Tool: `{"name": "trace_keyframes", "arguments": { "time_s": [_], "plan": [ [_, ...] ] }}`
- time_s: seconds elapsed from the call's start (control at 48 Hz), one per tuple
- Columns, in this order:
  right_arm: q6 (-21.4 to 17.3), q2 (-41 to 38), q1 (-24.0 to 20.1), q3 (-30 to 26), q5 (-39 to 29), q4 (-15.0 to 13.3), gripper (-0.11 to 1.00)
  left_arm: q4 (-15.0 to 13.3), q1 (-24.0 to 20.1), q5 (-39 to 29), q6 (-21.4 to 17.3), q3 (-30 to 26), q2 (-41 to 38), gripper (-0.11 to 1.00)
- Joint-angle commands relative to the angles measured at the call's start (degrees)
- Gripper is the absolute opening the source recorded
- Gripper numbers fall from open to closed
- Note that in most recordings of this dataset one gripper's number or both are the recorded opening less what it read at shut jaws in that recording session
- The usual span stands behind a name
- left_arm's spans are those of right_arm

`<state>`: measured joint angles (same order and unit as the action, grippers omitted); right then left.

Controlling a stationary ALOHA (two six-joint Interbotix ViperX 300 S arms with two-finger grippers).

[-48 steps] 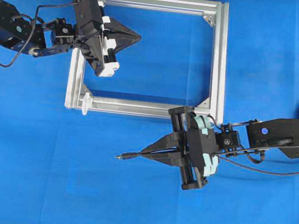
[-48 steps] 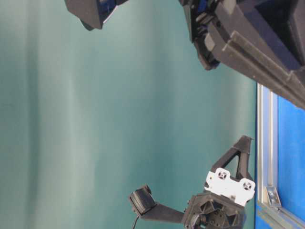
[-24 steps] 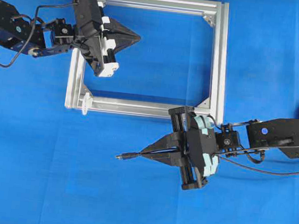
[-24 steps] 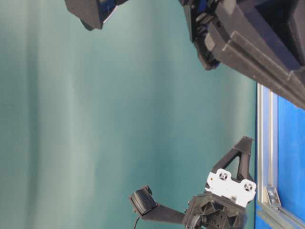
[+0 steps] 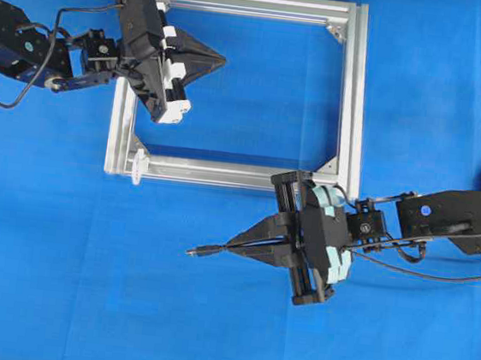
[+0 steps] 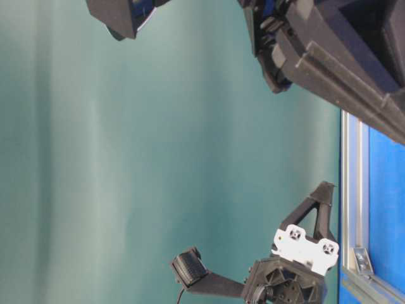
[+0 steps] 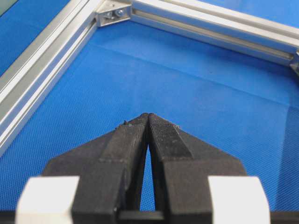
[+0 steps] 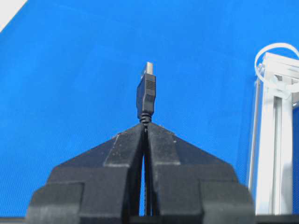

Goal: Insert the wire through the string loop located on the left side.
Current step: 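Lift the USB plug with the right gripper and move it toward the frame, then move the right gripper left, aligning the plug with the white zip-tie loop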

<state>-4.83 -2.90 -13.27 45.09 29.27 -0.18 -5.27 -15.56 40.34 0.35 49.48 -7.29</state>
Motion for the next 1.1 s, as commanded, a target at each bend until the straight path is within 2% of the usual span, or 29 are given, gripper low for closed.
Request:
{"name": "trace_keyframes", "arguments": {
  "time_s": [0.0, 0.5, 1.083],
  "plan": [
    [0.09, 1.76, 0.88, -0.62, 0.18, 0.18, -0.01, 0.18, -0.09, 0.26, 0.09, -0.35, 1.76, 0.0],
    [0.18, 1.76, 9.05, 0.7, -0.09, 0.18, -0.01, 0.18, -0.09, 0.35, 0.09, -0.35, 1.76, 0.0],
    [0.18, 1.49, 9.84, 0.53, -0.09, 0.18, -0.01, 0.18, -0.09, 0.26, 0.09, -0.26, 1.76, 0.0]
  ]
}}
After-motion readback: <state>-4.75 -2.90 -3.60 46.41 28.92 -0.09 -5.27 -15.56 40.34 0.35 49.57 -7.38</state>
